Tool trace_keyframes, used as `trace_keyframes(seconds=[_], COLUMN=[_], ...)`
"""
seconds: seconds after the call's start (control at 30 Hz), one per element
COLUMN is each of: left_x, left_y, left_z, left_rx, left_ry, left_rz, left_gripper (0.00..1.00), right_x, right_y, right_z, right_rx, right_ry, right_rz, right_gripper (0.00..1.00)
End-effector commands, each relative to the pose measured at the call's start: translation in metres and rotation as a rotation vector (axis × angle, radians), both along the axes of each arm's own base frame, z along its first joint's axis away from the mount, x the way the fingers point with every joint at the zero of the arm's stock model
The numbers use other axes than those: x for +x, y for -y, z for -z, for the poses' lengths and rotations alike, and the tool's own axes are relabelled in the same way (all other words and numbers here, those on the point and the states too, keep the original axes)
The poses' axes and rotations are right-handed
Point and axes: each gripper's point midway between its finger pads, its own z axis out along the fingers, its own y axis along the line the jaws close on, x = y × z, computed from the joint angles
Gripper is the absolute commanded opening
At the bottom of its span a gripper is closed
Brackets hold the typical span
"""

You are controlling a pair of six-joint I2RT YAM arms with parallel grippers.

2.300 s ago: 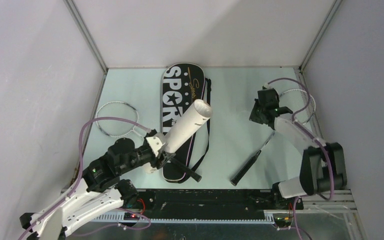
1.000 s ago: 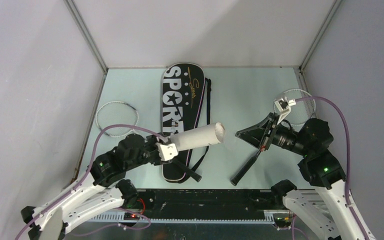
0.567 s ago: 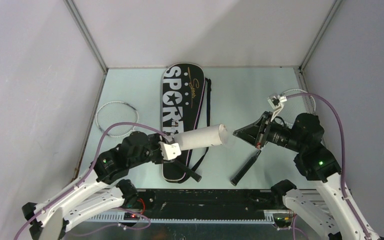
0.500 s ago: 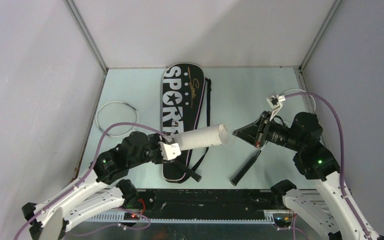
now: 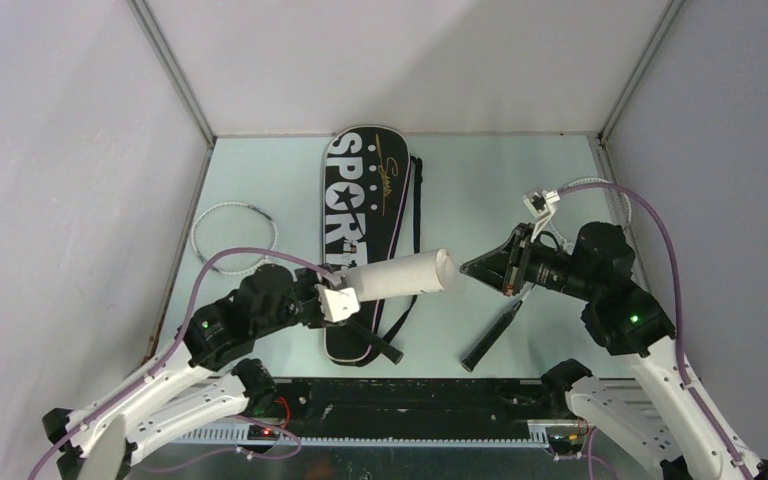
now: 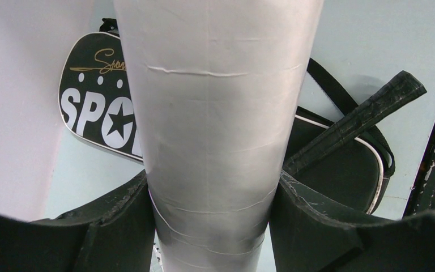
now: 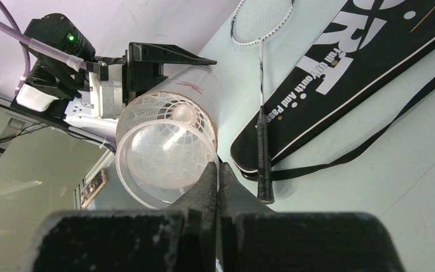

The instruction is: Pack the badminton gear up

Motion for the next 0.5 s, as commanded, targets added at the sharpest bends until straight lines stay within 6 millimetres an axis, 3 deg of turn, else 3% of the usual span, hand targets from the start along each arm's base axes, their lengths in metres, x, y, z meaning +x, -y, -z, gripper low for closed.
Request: trace_keyframes(seconds=[0.0,0.47], left_x=[0.006,0.007], left_y=[0.007,0.007], left_z=[-0.022,-0.020], left_rx=[-0.052,-0.037], left_ry=[0.070,0.064], left_rz=[0.014,0.016], left_gripper=[0.37,0.35], right_x=[0.003,0.013], right_y=[-0.003,-0.009], right_z=[-0.018,-0.013], right_rx=[0.029,0.022], right_ry=[0.050,0.029], right_rz=[0.006,0.011], right_gripper=[0.00,0.00])
